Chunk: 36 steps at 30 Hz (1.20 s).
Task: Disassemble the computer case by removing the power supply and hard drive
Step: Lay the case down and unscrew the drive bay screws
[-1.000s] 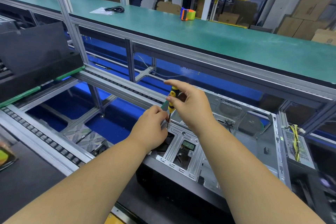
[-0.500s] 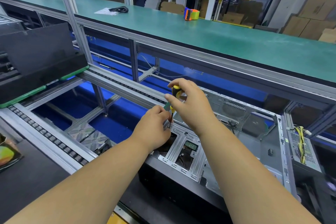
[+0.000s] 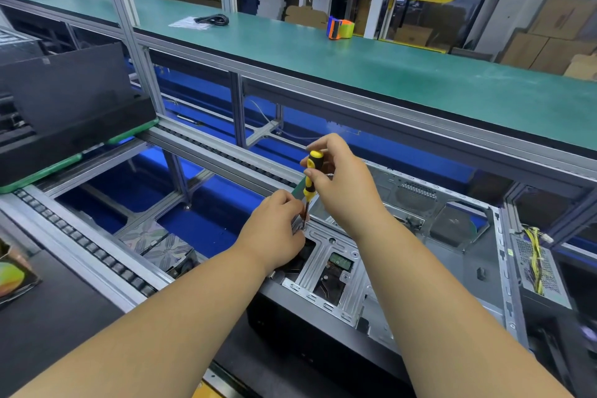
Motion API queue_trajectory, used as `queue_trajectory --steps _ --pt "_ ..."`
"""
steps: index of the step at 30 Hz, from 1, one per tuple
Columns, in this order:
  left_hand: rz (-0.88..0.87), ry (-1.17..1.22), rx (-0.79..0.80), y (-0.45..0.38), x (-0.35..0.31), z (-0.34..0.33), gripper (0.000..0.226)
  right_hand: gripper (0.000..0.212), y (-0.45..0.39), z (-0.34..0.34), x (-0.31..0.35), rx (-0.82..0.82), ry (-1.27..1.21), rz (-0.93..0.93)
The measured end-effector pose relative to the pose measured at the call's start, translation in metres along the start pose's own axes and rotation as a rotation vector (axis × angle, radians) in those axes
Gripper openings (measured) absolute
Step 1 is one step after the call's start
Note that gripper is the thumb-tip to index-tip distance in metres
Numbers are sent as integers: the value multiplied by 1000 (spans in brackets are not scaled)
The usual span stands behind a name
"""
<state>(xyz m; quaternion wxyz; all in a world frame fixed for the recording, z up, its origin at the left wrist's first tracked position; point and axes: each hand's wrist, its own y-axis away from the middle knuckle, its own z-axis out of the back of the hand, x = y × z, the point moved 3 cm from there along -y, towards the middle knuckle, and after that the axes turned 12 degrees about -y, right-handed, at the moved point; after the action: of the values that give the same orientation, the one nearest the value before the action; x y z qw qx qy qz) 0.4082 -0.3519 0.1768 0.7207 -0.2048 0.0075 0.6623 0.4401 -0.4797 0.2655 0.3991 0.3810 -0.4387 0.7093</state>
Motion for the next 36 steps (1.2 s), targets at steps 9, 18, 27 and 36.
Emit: queue_trajectory --steps 9,18,27,36 --pt "9 29 8 0 1 -1 25 26 -4 3 4 -97 163 148" --pt "9 7 7 0 -1 0 26 28 -4 2 7 -49 112 71" --pt "6 22 23 0 1 -1 29 28 5 -4 7 -15 140 113" --pt "22 39 32 -1 1 -2 26 18 2 -2 10 -114 49 97"
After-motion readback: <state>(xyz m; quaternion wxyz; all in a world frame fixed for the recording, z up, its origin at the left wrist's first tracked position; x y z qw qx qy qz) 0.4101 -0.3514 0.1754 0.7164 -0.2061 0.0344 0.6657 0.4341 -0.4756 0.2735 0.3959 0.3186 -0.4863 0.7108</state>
